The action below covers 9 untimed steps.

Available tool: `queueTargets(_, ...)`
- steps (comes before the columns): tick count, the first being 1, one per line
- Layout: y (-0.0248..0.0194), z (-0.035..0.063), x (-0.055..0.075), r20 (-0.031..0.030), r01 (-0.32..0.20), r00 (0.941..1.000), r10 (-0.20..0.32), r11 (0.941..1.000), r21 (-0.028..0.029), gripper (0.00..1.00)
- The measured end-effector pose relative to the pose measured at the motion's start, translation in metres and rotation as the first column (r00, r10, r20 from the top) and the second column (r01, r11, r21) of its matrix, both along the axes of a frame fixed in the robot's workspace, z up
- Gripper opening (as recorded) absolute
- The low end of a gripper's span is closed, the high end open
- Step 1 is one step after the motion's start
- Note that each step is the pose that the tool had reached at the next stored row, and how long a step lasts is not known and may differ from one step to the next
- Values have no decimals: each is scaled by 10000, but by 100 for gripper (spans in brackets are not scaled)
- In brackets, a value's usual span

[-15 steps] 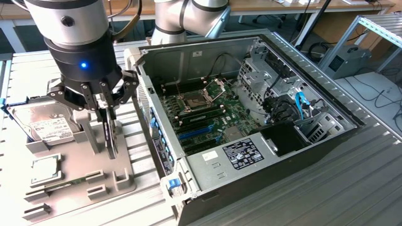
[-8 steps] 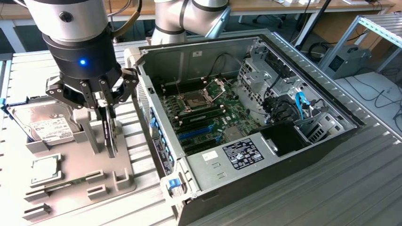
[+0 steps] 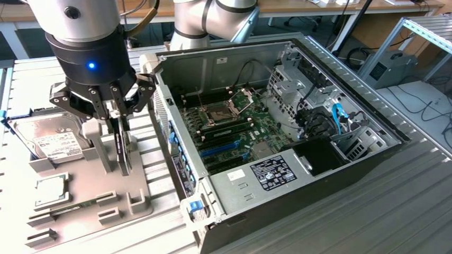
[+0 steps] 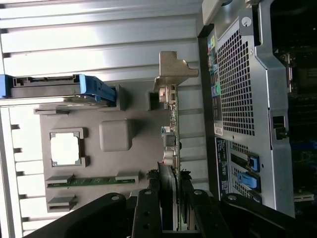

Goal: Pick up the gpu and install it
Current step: 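Pick up the gpu and move the gpu toward the slot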

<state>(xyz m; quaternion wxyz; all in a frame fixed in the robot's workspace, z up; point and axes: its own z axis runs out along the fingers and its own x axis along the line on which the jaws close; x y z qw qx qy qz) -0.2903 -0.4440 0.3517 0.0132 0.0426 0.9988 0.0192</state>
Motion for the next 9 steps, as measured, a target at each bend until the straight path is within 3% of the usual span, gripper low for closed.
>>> queueTargets(9, 0, 72, 0, 0, 0, 10000, 0, 10000, 0, 27)
